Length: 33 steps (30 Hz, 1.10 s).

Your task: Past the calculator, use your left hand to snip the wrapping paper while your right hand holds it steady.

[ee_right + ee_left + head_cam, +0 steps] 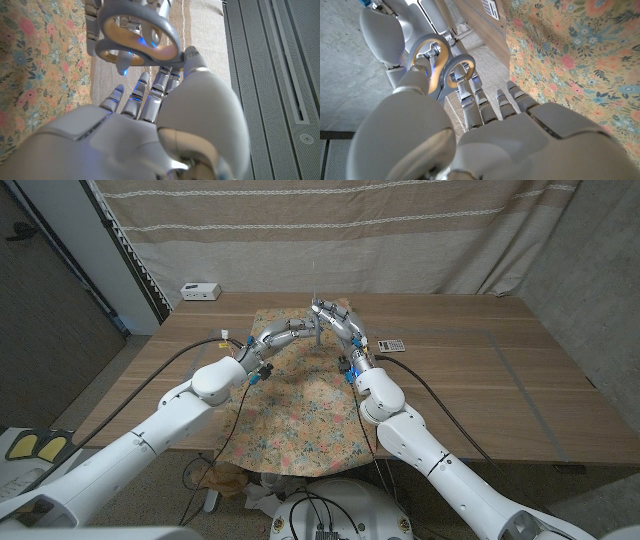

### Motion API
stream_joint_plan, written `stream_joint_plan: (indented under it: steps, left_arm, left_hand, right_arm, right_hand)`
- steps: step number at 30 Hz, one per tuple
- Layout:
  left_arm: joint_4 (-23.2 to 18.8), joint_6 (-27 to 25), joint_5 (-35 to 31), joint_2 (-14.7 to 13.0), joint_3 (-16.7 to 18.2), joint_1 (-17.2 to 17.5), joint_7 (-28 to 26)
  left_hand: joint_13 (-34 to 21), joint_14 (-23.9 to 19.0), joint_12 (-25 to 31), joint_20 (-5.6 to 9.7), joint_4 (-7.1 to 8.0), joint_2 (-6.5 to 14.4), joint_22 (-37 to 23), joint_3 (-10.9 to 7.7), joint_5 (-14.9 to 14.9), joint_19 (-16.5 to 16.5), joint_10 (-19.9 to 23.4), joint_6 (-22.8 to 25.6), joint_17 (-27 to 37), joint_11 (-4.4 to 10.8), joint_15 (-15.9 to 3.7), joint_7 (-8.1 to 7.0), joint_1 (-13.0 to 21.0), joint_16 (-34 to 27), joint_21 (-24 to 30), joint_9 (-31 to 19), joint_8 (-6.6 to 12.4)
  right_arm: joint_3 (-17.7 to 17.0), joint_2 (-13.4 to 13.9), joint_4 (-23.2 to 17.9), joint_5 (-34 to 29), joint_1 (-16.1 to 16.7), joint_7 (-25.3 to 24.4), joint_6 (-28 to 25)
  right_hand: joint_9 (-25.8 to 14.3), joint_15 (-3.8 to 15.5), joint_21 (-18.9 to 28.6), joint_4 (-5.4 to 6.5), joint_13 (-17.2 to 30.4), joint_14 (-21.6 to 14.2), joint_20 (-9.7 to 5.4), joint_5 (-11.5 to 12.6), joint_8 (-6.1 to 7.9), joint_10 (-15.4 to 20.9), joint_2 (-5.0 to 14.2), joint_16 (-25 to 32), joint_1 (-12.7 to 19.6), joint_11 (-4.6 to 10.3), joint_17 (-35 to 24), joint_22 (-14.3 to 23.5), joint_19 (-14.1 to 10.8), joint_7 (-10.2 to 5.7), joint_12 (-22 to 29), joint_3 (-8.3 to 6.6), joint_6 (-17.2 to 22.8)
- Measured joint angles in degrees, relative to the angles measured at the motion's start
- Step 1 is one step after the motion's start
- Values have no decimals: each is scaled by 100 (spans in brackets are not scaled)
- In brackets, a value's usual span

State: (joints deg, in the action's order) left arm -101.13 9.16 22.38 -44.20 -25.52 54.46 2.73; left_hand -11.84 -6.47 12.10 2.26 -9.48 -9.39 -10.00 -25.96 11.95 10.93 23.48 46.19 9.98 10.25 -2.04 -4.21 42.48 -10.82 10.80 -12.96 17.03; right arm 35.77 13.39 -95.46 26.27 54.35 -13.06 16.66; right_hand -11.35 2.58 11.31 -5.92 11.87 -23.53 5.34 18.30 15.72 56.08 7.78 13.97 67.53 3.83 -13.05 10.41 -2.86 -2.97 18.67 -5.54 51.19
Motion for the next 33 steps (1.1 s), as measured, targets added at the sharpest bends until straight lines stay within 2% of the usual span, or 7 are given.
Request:
stream_joint_plan:
  steps: [14,19,23,31,33]
  left_arm:
    - [-56,-44,-149,-14,0,16,-94]
    - [-60,-47,-207,-3,-2,21,-157]
    - [-61,-45,-236,25,-6,37,-204]
    - [12,38,-216,115,-13,65,-226]
    - [12,59,-207,115,-13,65,-226]
  left_hand:
    - [0,0,0,0,0,-22,15,0,0,0,0,222,0,-1,0,-18,68,0,0,46,1]
    - [0,0,0,0,0,-22,14,0,0,0,31,297,0,30,0,-7,68,0,0,72,1]
    - [0,0,0,0,0,7,4,0,0,0,29,367,0,30,0,-77,99,0,23,91,1]
    - [0,21,-90,0,0,91,-2,0,0,0,-320,458,0,-55,-20,-171,242,0,23,151,0]
    - [8,29,-90,0,0,129,-1,0,0,0,-381,480,0,-76,-13,-151,279,24,23,164,-17]
  right_arm:
    - [20,8,-52,57,27,16,-45]
    - [31,8,-62,66,35,20,-52]
    - [32,-2,-65,66,48,7,-56]
    - [28,-77,-63,63,76,-66,-28]
    - [23,-95,-51,63,83,-83,-28]
  right_hand:
    - [1,0,0,7,0,0,0,-1,-1,15,-43,0,43,-14,0,0,0,30,-14,-8,32]
    - [4,0,0,7,-4,0,0,37,-2,16,15,0,133,-15,-1,0,0,29,-12,-7,32]
    - [5,0,0,7,-5,0,0,38,-3,16,15,0,133,-15,-1,0,0,29,-11,-8,32]
    - [3,0,0,7,0,0,0,38,-8,16,18,0,130,-15,-1,0,0,29,-11,-7,32]
    - [2,0,0,7,0,0,0,38,-16,16,25,0,123,-15,-1,0,0,32,-11,-7,34]
